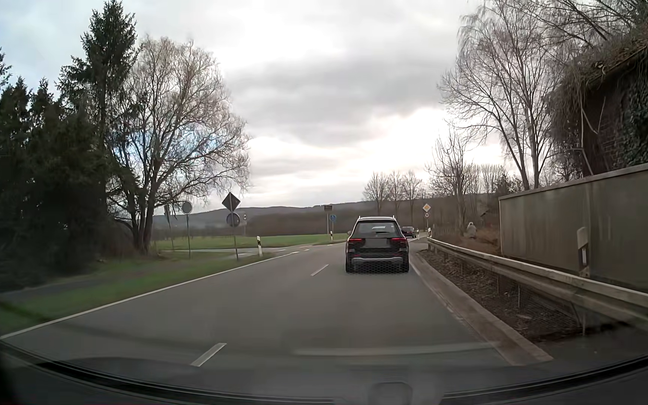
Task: Follow the waypoints while adhering to traffic rules and regulations
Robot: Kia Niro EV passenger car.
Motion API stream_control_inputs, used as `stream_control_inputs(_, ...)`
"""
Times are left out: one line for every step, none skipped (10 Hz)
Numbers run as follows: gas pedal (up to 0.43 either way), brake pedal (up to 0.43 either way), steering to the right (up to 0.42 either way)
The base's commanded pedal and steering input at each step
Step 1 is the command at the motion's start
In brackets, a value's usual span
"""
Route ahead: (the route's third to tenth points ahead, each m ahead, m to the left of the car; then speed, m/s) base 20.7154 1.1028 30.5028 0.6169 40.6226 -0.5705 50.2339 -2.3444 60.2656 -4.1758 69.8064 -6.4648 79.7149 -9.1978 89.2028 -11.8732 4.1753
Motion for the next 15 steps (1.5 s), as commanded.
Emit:
stream_control_inputs(0.240,0.000,0.016)
stream_control_inputs(0.240,0.000,0.016)
stream_control_inputs(0.240,0.000,0.016)
stream_control_inputs(0.240,0.000,0.016)
stream_control_inputs(0.240,0.000,0.016)
stream_control_inputs(0.240,0.000,0.015)
stream_control_inputs(0.240,0.000,0.015)
stream_control_inputs(0.240,0.000,0.015)
stream_control_inputs(0.240,0.000,0.015)
stream_control_inputs(0.240,0.000,0.015)
stream_control_inputs(0.240,0.000,0.015)
stream_control_inputs(0.240,0.000,0.014)
stream_control_inputs(0.240,0.000,0.014)
stream_control_inputs(0.240,0.000,0.014)
stream_control_inputs(0.240,0.000,0.014)
